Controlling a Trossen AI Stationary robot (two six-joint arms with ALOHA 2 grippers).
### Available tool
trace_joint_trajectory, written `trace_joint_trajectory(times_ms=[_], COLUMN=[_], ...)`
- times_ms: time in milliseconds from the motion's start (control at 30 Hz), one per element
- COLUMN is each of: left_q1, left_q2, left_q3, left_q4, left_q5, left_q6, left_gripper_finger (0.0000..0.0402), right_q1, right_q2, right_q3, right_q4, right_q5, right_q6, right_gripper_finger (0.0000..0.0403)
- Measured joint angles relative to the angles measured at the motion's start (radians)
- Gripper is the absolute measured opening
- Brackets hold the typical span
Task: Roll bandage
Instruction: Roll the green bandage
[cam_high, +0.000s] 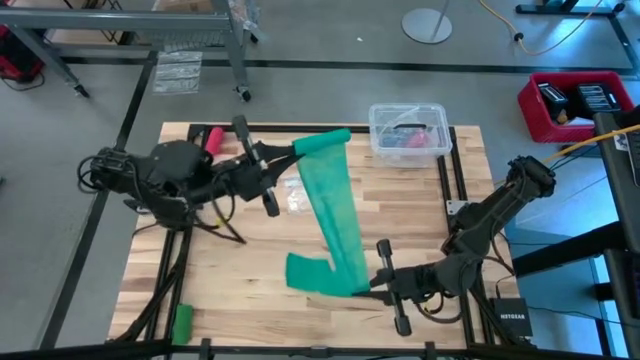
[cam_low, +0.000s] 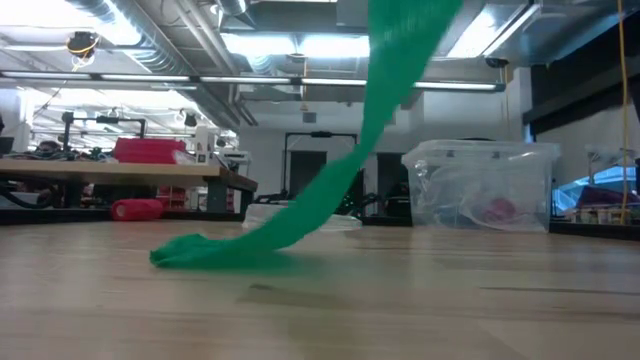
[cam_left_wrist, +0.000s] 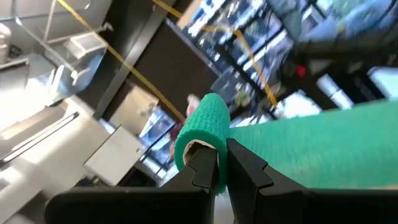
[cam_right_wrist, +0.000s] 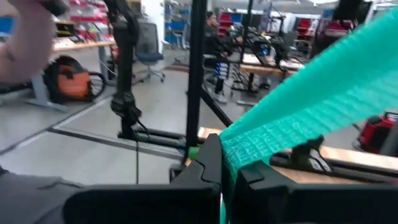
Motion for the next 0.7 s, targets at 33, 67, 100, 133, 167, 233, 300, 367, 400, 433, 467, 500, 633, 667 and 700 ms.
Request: trace_joint_trajectory(times_ms=[33, 67, 100, 133, 167, 233, 300, 367, 400, 433, 467, 500, 633, 667, 700], left_q1=[0.006, 0.012, 0.018, 0.024, 0.028, 0.033, 0.034, 0.033, 0.03, 0.025, 0.022, 0.021, 0.021, 0.021, 0.021], left_q2=[0.0, 0.001, 0.002, 0.002, 0.003, 0.003, 0.003, 0.003, 0.003, 0.003, 0.004, 0.006, 0.01, 0.01, 0.01], left_q3=[-0.002, -0.004, -0.004, -0.004, -0.004, -0.008, -0.025, -0.042, -0.054, -0.066, -0.08, -0.093, -0.151, -0.166, -0.184], left_q4=[-0.016, -0.035, -0.05, -0.066, -0.085, -0.107, -0.104, -0.104, -0.104, -0.103, -0.103, -0.105, -0.107, -0.108, -0.103], left_q5=[-0.001, -0.003, -0.004, -0.004, -0.004, -0.004, -0.005, -0.004, -0.004, -0.004, -0.007, -0.008, -0.008, -0.008, -0.008], left_q6=[-0.001, -0.008, -0.017, -0.031, -0.04, -0.064, -0.072, -0.071, -0.071, -0.07, -0.071, -0.076, -0.118, -0.126, -0.14], left_gripper_finger=[0.0017, 0.0017, 0.0017, 0.0017, 0.0017, 0.0017, 0.0017, 0.0017, 0.0017, 0.0017, 0.0017, 0.0017, 0.0017, 0.0017, 0.0017], right_q1=[0.005, 0.012, 0.02, 0.029, 0.037, 0.057, 0.07, 0.074, 0.074, 0.073, 0.072, 0.072, 0.071, 0.071, 0.07], right_q2=[0.0, 0.0, 0.0, 0.0, 0.0, 0.0, 0.0, 0.0, 0.0, 0.0, 0.0, 0.0, 0.0, 0.0, 0.0], right_q3=[0.015, 0.029, 0.042, 0.058, 0.073, 0.106, 0.136, 0.162, 0.176, 0.189, 0.202, 0.215, 0.265, 0.276, 0.284], right_q4=[0.0, 0.0, 0.001, 0.0, 0.0, 0.0, -0.002, -0.021, -0.028, -0.031, -0.035, -0.041, -0.063, -0.07, -0.071], right_q5=[-0.003, -0.008, -0.008, -0.008, -0.005, 0.003, 0.002, 0.002, 0.002, 0.002, 0.002, 0.002, 0.001, -0.001, -0.003], right_q6=[-0.016, -0.037, -0.055, -0.078, -0.103, -0.145, -0.18, -0.206, -0.216, -0.229, -0.238, -0.251, -0.296, -0.308, -0.314], right_gripper_finger=[0.0, 0.0, 0.0, 0.0, 0.0, 0.0, 0.0, 0.0, 0.0, 0.0, 0.0, 0.0, 0.0, 0.0, 0.0])
